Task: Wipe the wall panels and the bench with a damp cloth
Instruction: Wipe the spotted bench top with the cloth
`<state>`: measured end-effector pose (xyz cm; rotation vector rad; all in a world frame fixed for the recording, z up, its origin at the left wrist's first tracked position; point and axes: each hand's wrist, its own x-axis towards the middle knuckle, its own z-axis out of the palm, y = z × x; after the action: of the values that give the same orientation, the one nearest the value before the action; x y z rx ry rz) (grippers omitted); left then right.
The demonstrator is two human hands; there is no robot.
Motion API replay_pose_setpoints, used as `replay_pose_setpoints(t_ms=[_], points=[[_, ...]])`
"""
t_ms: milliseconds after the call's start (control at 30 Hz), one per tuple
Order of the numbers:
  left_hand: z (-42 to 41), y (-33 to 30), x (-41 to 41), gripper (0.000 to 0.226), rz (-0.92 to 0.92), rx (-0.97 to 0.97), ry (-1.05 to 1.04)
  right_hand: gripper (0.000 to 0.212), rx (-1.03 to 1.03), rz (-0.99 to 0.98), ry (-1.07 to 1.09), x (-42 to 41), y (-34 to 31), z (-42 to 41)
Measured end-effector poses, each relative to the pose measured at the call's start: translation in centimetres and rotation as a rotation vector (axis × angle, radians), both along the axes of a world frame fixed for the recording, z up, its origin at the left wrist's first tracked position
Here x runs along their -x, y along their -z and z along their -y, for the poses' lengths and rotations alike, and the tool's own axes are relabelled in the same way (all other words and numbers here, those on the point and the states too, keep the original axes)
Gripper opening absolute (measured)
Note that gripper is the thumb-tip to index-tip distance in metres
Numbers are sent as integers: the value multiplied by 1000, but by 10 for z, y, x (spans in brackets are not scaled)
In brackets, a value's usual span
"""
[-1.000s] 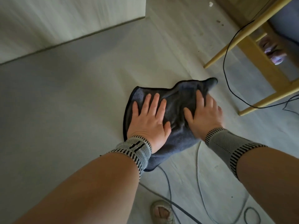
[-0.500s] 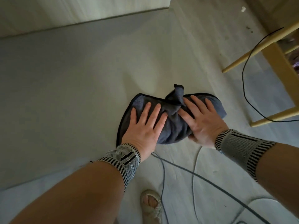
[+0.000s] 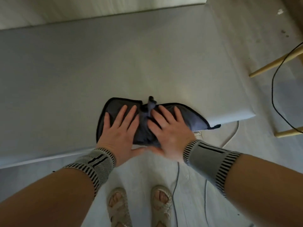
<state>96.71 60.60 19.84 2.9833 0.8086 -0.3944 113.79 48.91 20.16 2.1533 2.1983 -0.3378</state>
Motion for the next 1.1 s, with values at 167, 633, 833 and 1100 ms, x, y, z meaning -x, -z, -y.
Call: replay_pose_setpoints(t_ms=[167, 633, 833, 1100], points=[[-8, -7, 11, 108, -164, -21, -116, 100, -27, 78, 20, 7, 5, -35], [17, -12, -64, 95, -65, 125, 81, 122, 121, 186, 313, -52, -6, 1], [-31, -13, 25, 91, -32, 91, 10, 110, 137, 47, 108, 5, -7, -49], [-44, -14, -45, 101, -83, 160, -208, 91, 138, 87, 704, -61, -6, -52]])
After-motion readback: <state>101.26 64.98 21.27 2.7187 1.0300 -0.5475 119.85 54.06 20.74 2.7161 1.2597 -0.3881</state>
